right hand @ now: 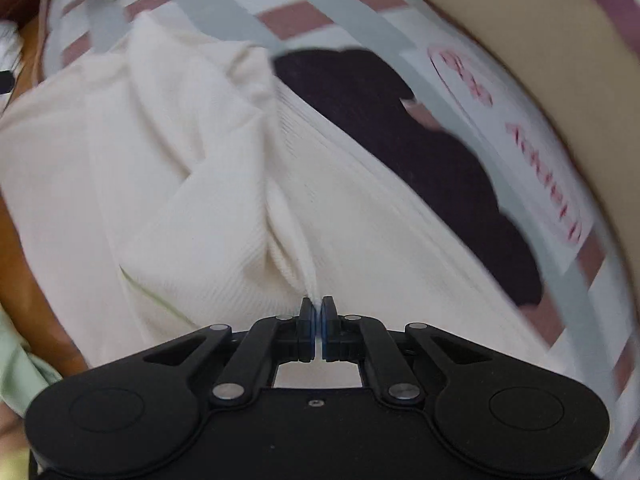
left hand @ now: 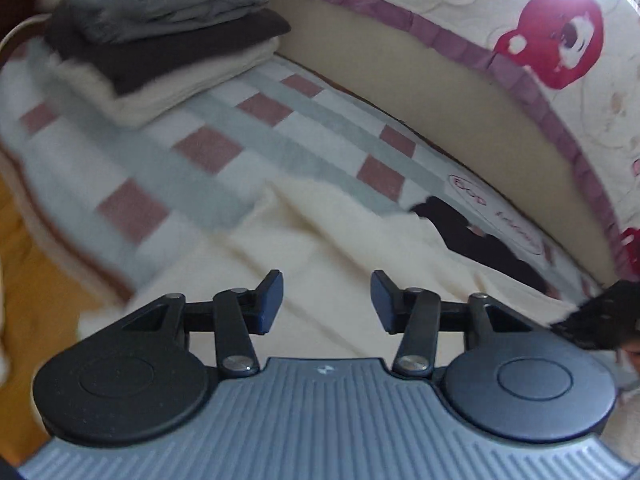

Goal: Fold clothes

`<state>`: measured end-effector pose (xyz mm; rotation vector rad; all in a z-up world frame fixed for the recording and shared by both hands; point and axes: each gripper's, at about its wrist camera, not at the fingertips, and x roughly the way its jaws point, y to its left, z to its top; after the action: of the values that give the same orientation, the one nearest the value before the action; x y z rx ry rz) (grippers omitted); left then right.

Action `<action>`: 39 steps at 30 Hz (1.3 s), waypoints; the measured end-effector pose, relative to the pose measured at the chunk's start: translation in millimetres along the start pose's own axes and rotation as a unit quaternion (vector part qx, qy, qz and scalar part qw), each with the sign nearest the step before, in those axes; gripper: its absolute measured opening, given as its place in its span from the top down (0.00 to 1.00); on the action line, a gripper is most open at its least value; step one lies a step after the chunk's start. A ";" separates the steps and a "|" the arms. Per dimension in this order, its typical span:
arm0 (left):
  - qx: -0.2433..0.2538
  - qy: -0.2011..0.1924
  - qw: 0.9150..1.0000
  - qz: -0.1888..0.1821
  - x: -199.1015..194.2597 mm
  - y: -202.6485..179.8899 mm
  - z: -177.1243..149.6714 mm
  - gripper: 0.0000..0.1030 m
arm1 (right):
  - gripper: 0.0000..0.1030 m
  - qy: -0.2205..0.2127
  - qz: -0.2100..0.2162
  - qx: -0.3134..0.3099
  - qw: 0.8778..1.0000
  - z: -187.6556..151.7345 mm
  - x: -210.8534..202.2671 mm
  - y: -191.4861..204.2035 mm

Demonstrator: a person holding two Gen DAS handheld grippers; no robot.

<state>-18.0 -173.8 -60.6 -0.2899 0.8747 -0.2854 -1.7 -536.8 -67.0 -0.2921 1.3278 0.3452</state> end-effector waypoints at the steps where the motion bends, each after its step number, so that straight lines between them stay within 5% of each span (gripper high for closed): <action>1: -0.007 0.005 1.000 0.000 15.4 5.1 10.7 0.51 | 0.95 -0.006 0.002 0.003 1.000 1.2 -1.9 -1.7; 6: -0.086 0.069 0.993 -0.034 81.9 29.2 51.0 0.51 | 0.95 -0.060 0.020 0.021 0.998 -5.8 -27.1 -6.2; 9: -0.145 0.065 0.987 -0.018 102.9 40.9 55.2 0.50 | 0.95 -0.100 0.027 0.050 0.993 -12.4 -45.7 -22.1; 14: -0.153 0.058 0.987 -0.003 124.0 44.6 51.8 0.44 | 0.95 -0.154 0.041 0.099 0.982 -24.2 -71.5 -52.2; 16: -0.131 0.058 0.990 -0.006 129.7 41.2 48.6 0.60 | 0.95 -0.152 0.047 0.113 0.981 -29.2 -70.4 -62.3; 18: -0.107 0.041 0.993 -0.006 124.8 37.2 47.3 0.98 | 0.95 -0.140 0.050 0.125 0.981 -34.1 -64.0 -70.8; 24: -0.034 -0.109 0.993 -0.036 39.4 9.2 13.9 0.97 | 0.95 -0.114 0.038 0.155 0.981 -40.4 -46.5 -90.1; 30: -0.074 -0.026 0.997 -0.003 60.7 38.8 -30.7 0.93 | 0.95 -0.100 0.014 0.157 0.982 -40.3 -42.2 -89.9; 33: -0.114 -0.027 0.993 -0.013 64.2 53.5 -34.4 0.93 | 0.95 -0.106 0.002 0.143 0.984 -40.0 -51.9 -84.9; 39: -0.136 0.006 0.990 -0.031 70.1 64.6 -29.5 0.93 | 0.95 -0.149 0.027 0.056 0.987 -65.5 -128.8 -76.2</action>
<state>9.7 -143.3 -151.5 -0.5689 0.9181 -0.2249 -55.2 -642.7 45.3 -0.1048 1.0569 0.3426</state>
